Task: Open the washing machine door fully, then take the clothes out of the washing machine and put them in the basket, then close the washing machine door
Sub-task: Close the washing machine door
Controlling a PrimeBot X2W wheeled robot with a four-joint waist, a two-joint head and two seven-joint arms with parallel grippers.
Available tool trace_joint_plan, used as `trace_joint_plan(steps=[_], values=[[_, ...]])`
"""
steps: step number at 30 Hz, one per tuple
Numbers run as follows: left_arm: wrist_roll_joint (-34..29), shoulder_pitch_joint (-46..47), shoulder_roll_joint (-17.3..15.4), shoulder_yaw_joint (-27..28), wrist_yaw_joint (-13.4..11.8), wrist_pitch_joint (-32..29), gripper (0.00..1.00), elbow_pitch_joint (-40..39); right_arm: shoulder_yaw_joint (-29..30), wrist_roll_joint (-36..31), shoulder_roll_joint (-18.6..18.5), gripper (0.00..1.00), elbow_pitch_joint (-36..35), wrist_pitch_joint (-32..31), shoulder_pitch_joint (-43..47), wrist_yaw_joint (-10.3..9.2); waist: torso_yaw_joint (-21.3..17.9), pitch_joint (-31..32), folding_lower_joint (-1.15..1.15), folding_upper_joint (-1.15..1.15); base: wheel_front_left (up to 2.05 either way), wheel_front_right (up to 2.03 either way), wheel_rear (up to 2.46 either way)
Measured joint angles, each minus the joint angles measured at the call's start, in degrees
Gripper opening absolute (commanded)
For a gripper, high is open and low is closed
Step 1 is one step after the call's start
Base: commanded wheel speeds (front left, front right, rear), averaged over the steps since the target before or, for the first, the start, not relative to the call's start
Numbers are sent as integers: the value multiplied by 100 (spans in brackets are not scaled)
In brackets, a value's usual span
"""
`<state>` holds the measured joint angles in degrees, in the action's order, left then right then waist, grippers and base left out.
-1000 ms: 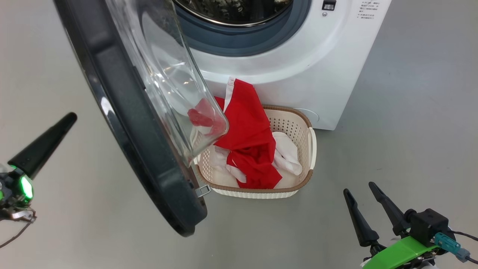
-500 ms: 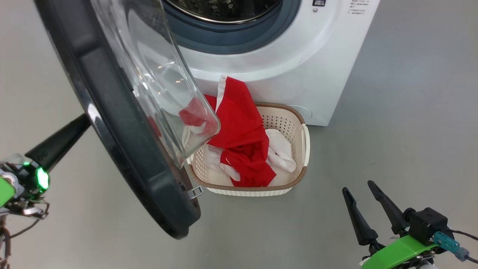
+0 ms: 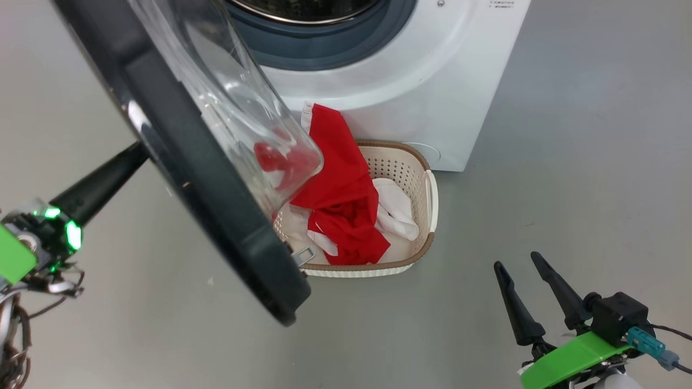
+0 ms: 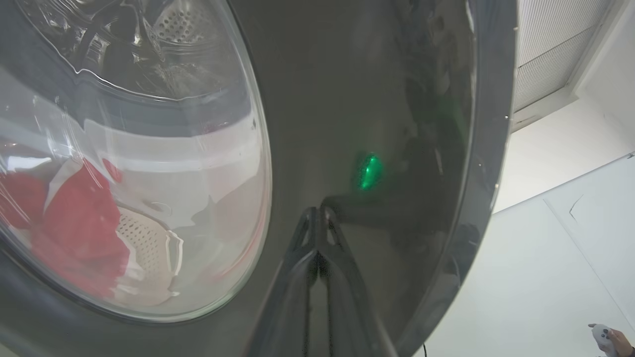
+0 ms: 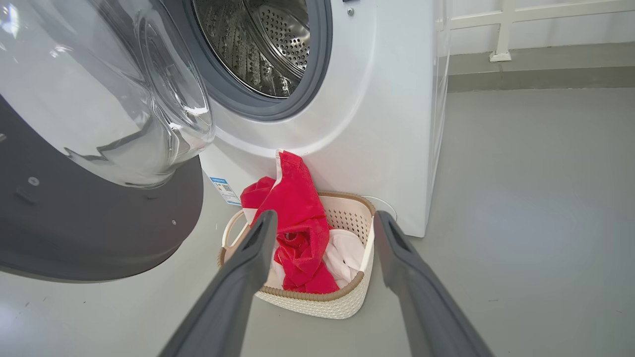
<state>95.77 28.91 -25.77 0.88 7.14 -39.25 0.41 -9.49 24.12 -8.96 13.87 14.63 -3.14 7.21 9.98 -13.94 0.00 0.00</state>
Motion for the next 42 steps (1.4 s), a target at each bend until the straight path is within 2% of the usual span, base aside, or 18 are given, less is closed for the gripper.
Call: trace_joint_plan(steps=[9,18,30,42], values=[[-563,461,286,-171,0,213,0,8,42,1,33,100,-16,0,-103,0,-181,-139,0,0,0,0,0],[-959,976,413,-412,0,641,0,144,113,7,116,100,-51,0,-310,0,-455,-349,0,0,0,0,0],[-1384,1625,405,-875,0,1405,0,449,153,18,281,100,-97,0,-578,0,-863,-679,0,0,0,0,0],[-1623,2152,219,-1244,0,2258,0,915,156,42,385,100,-98,0,-715,0,-1173,-945,0,0,0,0,0]])
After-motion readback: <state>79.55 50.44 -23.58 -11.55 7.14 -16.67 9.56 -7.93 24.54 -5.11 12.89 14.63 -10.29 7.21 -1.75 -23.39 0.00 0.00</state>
